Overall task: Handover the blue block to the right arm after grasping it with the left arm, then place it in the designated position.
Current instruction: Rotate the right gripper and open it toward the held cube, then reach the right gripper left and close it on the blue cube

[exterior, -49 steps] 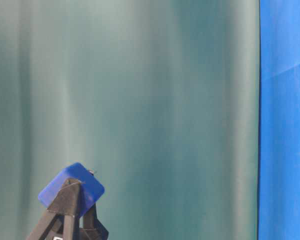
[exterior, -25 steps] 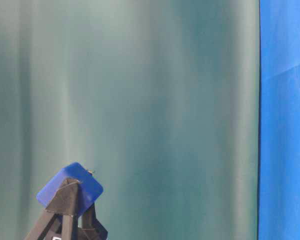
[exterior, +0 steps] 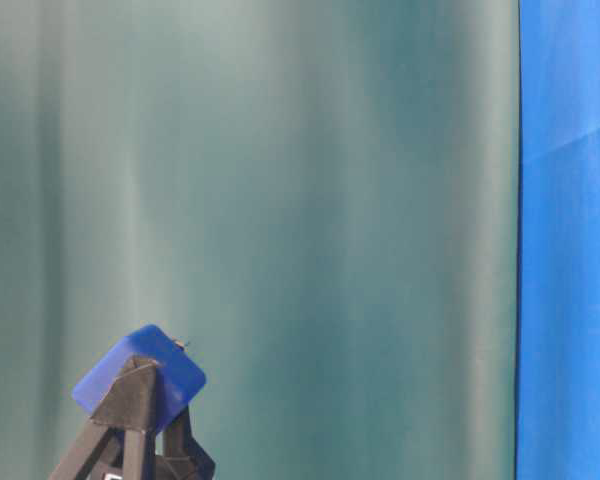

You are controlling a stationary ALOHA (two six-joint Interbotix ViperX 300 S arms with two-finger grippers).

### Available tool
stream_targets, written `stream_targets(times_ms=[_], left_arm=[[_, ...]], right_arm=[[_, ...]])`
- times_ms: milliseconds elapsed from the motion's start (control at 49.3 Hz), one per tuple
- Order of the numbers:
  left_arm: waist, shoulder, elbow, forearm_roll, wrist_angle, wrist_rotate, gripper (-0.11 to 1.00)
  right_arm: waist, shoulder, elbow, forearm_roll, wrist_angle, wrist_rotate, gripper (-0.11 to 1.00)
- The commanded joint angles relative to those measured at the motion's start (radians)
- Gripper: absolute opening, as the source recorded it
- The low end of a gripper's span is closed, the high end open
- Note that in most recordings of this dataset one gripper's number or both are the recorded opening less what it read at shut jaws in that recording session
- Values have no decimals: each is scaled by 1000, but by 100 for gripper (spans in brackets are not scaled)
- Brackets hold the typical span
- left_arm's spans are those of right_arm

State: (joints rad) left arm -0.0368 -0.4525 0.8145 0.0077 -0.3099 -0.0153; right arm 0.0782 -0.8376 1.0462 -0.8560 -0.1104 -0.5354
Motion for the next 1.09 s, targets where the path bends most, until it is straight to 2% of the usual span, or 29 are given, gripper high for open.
stream_targets(times_ms=[0, 851, 1074], left_arm=[[-3, -5, -18, 0, -11, 0, 49], [-3, -6, -17, 0, -11, 0, 49], [-3, -6, -18, -2, -11, 0, 49]], right_arm=[[3, 2, -28, -2, -3, 3, 92], [3, 2, -46, -2, -5, 5, 92], [3, 41, -81, 5, -6, 6, 92]])
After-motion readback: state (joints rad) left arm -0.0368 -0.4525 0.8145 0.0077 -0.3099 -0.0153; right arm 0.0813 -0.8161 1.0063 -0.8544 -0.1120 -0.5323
